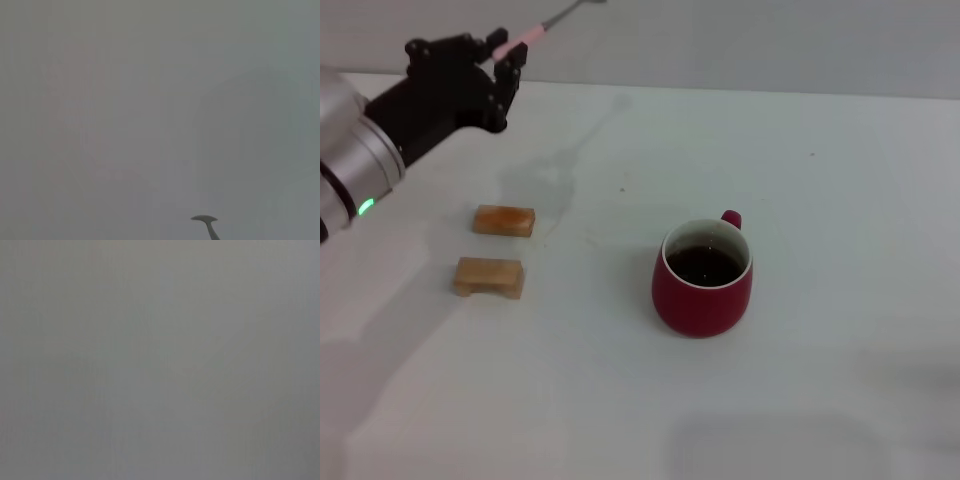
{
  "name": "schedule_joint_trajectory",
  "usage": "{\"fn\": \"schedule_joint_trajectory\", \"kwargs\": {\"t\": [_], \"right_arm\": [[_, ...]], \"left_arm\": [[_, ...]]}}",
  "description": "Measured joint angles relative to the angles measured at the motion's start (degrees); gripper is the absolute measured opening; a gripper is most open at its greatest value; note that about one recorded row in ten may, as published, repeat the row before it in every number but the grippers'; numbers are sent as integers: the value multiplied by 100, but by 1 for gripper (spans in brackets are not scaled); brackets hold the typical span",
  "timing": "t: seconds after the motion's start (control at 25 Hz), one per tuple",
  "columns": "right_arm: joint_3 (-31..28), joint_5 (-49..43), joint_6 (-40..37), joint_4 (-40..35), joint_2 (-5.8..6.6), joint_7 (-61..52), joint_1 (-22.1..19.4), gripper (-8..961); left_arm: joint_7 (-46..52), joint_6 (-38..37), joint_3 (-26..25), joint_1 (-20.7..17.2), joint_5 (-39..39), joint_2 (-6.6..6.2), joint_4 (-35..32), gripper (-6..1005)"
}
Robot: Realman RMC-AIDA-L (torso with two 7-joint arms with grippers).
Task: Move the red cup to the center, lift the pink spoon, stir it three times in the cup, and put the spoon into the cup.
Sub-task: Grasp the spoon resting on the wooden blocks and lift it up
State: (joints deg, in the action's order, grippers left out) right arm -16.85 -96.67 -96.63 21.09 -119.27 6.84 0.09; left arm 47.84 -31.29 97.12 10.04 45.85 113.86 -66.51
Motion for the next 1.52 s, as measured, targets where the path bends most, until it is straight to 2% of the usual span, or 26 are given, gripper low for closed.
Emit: {"fn": "schedule_joint_trajectory", "kwargs": {"t": [0.12, 0.16, 0.2, 0.32, 0.4, 0.44, 0.48, 0.64, 0.72, 0.8, 0.92, 0.96, 1.12, 1.16, 1.2, 1.28, 1.36, 1.52], "right_arm": [[-26, 1, -2, 4, 0, -24, 0, -1], [-32, 3, -3, 0, 0, -60, 0, -1], [-35, 5, -4, -3, 0, -89, 1, -1], [-39, 9, -4, -5, 0, -135, 21, -1], [-42, 10, -5, -6, -4, -136, 39, -1], [-44, 10, -4, -7, -5, -136, 47, -1], [-46, 10, -4, -7, -5, -136, 57, -1], [-47, 10, 29, -9, -8, -138, 114, -1], [-47, 9, 42, -9, -8, -139, 130, -1], [-46, 10, 45, -5, -9, -140, 150, -1], [-47, 9, 52, 3, -9, -140, 179, -1], [-47, 9, 53, 1, -9, -140, 188, -1], [-25, 8, 59, 4, -9, -140, 243, -1], [-19, 8, 63, 7, -9, -140, 256, -1], [-13, 8, 90, 9, -9, -140, 280, -1], [-9, 8, 116, 9, -9, -140, 286, -1], [-4, 8, 131, 9, -9, -140, 288, -1], [6, 8, 143, -4, -9, -140, 291, -1]], "left_arm": [[710, 92, -169, 1, 849, 37, -364, 175], [762, 90, -239, -2, 993, 81, -403, 175], [759, 73, -378, -9, 1173, 189, -430, 175], [174, 29, -694, -20, 1238, 438, -292, 175], [-410, 14, -690, -12, 955, 478, -150, 175], [-1227, -24, -625, 15, 354, 480, 34, 175], [-1227, -24, -625, 15, 354, 480, 34, 175], [-3030, -366, -569, 88, -1034, 502, 530, 175], [-4387, -1136, -514, 209, -1970, 497, 1192, 175], [-5491, -2225, -455, 398, -2782, 497, 2036, 175], [-6333, -3365, -214, 608, -3748, 472, 2811, 175], [-6385, -3507, -129, 616, -3916, 459, 2869, 176], [-6174, -3294, 50, 416, -4355, 499, 2451, 176], [-6127, -3291, 141, 365, -4576, 507, 2370, 176], [-6012, -3273, 573, 256, -5336, 474, 2096, 176], [-5970, -3186, 701, 206, -5563, 457, 1936, 176], [-5708, -2547, 837, -1, -5835, 413, 1257, 176], [-4936, -853, 823, -271, -5556, 321, 123, 176]]}}
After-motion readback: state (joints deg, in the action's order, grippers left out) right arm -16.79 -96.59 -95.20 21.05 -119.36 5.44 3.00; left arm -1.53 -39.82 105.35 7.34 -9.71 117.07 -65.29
